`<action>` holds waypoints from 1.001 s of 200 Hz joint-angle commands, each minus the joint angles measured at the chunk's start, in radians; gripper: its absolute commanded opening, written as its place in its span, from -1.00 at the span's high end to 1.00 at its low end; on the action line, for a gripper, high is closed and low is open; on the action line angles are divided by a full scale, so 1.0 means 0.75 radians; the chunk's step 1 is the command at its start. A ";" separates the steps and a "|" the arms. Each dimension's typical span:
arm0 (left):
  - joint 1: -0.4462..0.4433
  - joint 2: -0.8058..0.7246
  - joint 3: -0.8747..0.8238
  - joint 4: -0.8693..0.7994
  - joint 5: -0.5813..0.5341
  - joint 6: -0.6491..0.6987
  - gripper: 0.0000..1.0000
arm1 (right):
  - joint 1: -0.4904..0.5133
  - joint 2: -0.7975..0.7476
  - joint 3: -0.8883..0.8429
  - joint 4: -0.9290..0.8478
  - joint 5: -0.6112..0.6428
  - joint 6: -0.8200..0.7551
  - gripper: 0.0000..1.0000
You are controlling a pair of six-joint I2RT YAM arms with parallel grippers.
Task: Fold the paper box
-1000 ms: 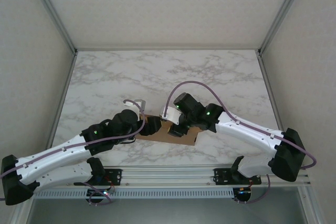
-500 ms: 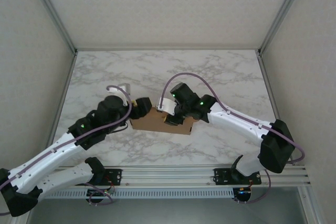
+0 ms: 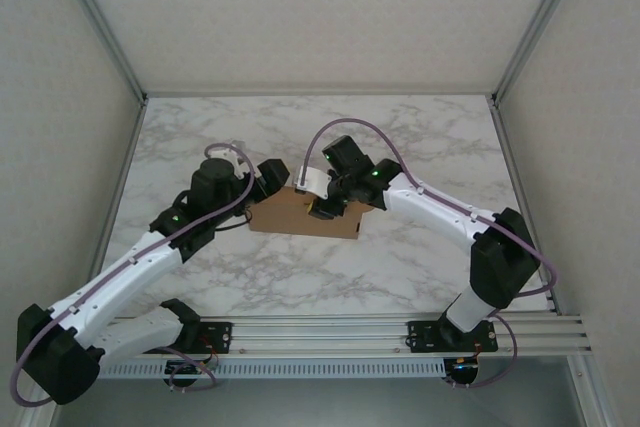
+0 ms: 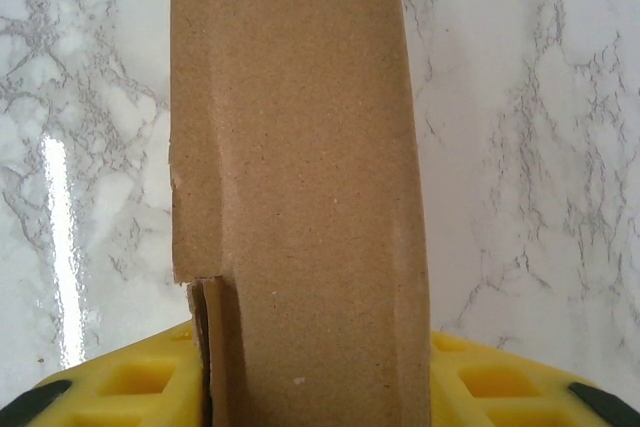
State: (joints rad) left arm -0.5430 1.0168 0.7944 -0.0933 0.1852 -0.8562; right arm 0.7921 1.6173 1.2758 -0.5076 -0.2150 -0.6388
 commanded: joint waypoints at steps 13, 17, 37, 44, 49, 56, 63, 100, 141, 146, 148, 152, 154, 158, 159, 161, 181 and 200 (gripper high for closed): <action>0.006 0.019 -0.064 0.142 0.097 -0.110 -0.65 | -0.010 0.089 -0.015 -0.017 0.024 -0.058 0.12; 0.006 0.018 -0.072 0.144 0.095 -0.113 -0.65 | -0.011 0.091 -0.016 -0.016 0.024 -0.058 0.12; 0.007 0.020 -0.122 0.161 0.096 -0.124 -0.65 | -0.016 0.093 -0.016 -0.015 0.025 -0.060 0.04; 0.006 0.023 -0.143 0.170 0.091 -0.129 -0.64 | -0.017 0.093 -0.016 -0.015 0.021 -0.057 -0.03; 0.006 0.026 -0.156 0.175 0.086 -0.131 -0.65 | -0.018 0.094 -0.013 -0.021 0.017 -0.050 -0.08; 0.008 0.035 -0.171 0.183 0.080 -0.131 -0.65 | -0.019 0.098 -0.008 -0.031 0.008 -0.046 -0.15; 0.008 0.043 -0.184 0.189 0.079 -0.133 -0.65 | -0.021 0.101 -0.002 -0.037 0.006 -0.042 -0.21; 0.009 0.058 -0.198 0.199 0.074 -0.133 -0.64 | -0.020 0.060 0.000 -0.035 -0.017 0.000 -0.61; 0.008 0.042 -0.203 0.171 0.060 -0.115 -0.64 | -0.054 -0.146 -0.051 0.096 -0.100 0.138 -0.97; 0.008 0.041 -0.207 0.170 0.060 -0.113 -0.64 | -0.054 -0.174 -0.058 0.114 -0.095 0.161 -0.97; 0.008 0.040 -0.210 0.171 0.060 -0.112 -0.64 | -0.054 -0.185 -0.060 0.119 -0.088 0.168 -0.98; 0.009 0.038 -0.214 0.171 0.058 -0.112 -0.64 | -0.054 -0.208 -0.067 0.132 -0.067 0.178 -0.97; 0.008 0.037 -0.216 0.171 0.057 -0.112 -0.64 | -0.054 -0.219 -0.072 0.138 -0.051 0.188 -0.98; 0.008 0.036 -0.220 0.171 0.056 -0.112 -0.64 | -0.054 -0.238 -0.078 0.150 -0.016 0.205 -0.97; 0.008 0.035 -0.220 0.171 0.056 -0.112 -0.64 | -0.054 -0.244 -0.080 0.152 -0.004 0.207 -0.98; 0.009 0.035 -0.222 0.168 0.055 -0.111 -0.64 | -0.054 -0.253 -0.084 0.158 0.021 0.221 -0.98; 0.008 0.025 -0.225 0.160 0.040 -0.099 -0.64 | -0.054 -0.323 -0.062 0.158 0.380 0.449 -0.97; 0.009 0.015 -0.221 0.149 0.032 -0.089 -0.64 | -0.095 -0.338 0.067 -0.051 0.688 0.685 -0.97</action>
State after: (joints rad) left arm -0.5392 1.0321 0.6579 0.0948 0.2245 -0.9398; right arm 0.7551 1.3827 1.2427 -0.4393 -0.0235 -0.3828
